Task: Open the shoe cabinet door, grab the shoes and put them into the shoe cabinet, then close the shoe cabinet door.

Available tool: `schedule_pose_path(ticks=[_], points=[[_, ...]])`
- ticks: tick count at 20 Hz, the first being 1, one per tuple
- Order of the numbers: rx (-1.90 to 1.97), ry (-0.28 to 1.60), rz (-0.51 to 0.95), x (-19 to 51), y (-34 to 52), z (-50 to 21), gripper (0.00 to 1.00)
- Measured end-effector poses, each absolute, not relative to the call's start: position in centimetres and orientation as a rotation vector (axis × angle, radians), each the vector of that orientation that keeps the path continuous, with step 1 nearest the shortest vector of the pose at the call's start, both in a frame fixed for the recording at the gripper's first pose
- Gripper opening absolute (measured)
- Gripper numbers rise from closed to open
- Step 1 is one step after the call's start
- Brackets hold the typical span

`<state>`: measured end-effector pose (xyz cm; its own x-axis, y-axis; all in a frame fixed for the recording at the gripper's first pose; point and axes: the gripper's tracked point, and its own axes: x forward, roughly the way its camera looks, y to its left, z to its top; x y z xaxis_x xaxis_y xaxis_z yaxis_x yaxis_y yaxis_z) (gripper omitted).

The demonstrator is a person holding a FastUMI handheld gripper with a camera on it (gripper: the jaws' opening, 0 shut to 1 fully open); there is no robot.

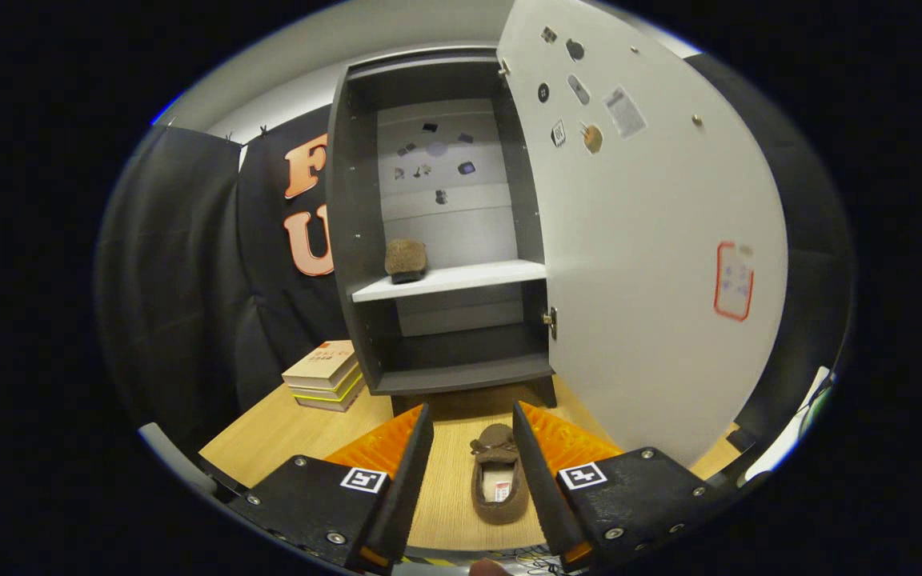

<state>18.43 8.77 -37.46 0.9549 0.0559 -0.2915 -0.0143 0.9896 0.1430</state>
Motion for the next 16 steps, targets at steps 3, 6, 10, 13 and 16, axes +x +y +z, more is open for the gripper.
schedule_pose_path(ticks=[3,6,10,13,16], points=[[0.166,0.333,0.025,20.3,9.0,-42.2,0.64],[0.163,0.352,0.028,21.8,9.4,-45.8,0.65],[0.147,0.386,0.04,23.4,10.3,-50.5,0.65],[0.15,0.442,0.044,23.9,11.2,-53.8,0.65],[0.135,0.489,0.039,24.5,11.3,-56.7,0.66]])
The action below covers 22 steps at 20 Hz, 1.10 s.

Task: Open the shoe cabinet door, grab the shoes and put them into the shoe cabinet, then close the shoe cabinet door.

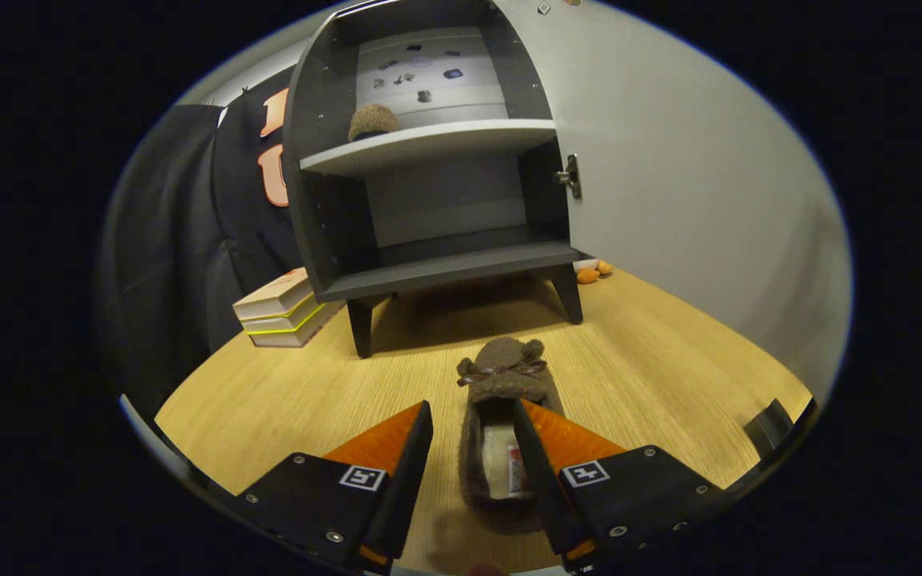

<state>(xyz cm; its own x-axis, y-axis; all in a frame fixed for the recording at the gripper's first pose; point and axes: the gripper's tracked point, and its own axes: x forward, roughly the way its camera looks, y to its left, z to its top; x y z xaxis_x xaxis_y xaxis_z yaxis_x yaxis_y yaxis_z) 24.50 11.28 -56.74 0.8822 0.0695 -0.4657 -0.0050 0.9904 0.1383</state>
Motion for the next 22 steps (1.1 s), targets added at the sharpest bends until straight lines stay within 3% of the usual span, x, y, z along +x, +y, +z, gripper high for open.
schedule_pose_path(ticks=[11,13,16,19,22], points=[[0.116,0.516,0.017,29.6,12.4,-60.2,0.63],[0.097,0.506,-0.01,30.2,11.6,-60.4,0.55],[0.113,0.515,-0.019,30.8,11.5,-60.8,0.3],[0.136,0.536,0.002,31.6,12.0,-61.3,0.13],[0.16,0.556,0.02,31.7,11.7,-60.7,0.06]])
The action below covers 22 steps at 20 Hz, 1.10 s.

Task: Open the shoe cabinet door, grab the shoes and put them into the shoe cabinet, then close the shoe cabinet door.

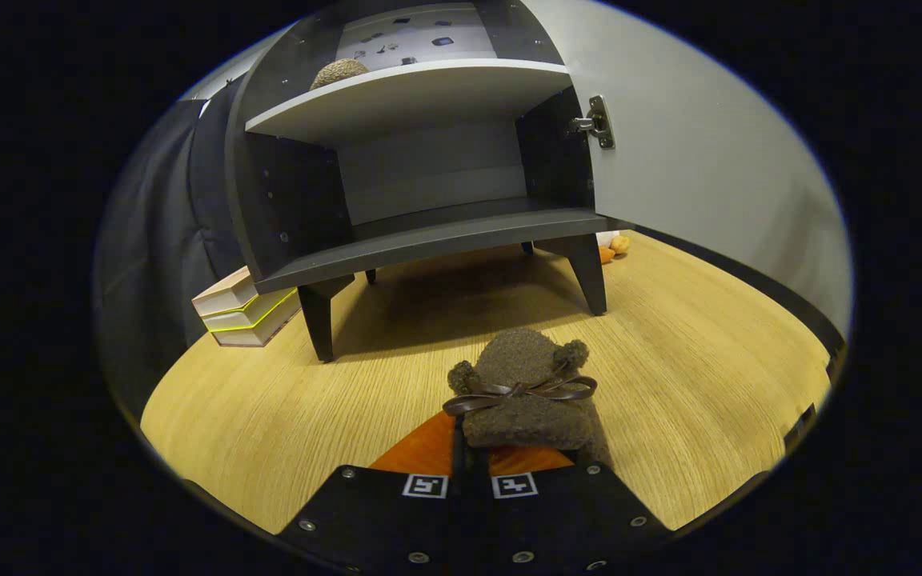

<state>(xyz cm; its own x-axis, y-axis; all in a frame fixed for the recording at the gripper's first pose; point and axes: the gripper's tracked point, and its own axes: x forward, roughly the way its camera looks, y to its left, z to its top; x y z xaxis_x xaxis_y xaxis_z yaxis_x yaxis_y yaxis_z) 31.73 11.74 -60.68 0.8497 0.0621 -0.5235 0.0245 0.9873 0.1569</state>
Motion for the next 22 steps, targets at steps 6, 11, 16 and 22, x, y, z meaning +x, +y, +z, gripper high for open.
schedule_pose_path(ticks=[6,11,16,22], points=[[0.146,0.463,0.054,33.2,10.9,-51.3,0.06],[0.101,0.333,0.102,35.1,11.1,-38.2,0.06],[0.104,0.268,0.127,39.0,12.2,-29.5,0.06],[0.078,0.243,0.103,45.2,12.5,-25.2,0.06]])
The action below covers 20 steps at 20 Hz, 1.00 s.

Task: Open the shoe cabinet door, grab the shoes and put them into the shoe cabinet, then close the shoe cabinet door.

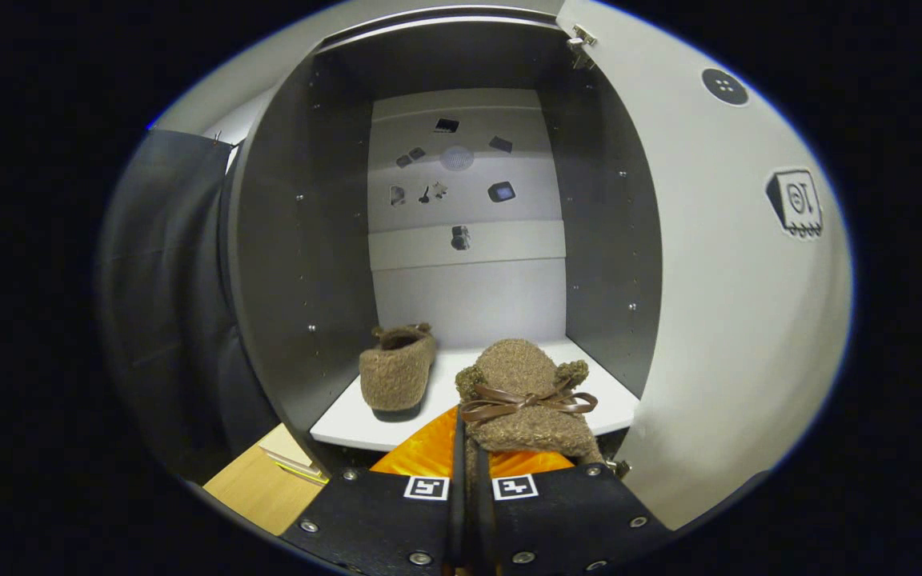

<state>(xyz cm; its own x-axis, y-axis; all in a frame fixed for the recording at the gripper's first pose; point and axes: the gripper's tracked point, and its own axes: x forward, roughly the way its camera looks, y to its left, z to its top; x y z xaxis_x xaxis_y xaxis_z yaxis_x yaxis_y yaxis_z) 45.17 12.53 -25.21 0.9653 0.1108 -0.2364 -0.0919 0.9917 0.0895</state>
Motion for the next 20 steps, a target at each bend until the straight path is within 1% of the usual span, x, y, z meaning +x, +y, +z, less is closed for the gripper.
schedule_pose_path(ticks=[6,11,20], points=[[0.074,0.268,0.089,52.1,13.1,-24.6,0.06],[0.108,0.315,0.078,56.9,13.8,-25.4,0.06],[0.096,0.379,0.061,63.1,14.3,-27.0,0.06]])
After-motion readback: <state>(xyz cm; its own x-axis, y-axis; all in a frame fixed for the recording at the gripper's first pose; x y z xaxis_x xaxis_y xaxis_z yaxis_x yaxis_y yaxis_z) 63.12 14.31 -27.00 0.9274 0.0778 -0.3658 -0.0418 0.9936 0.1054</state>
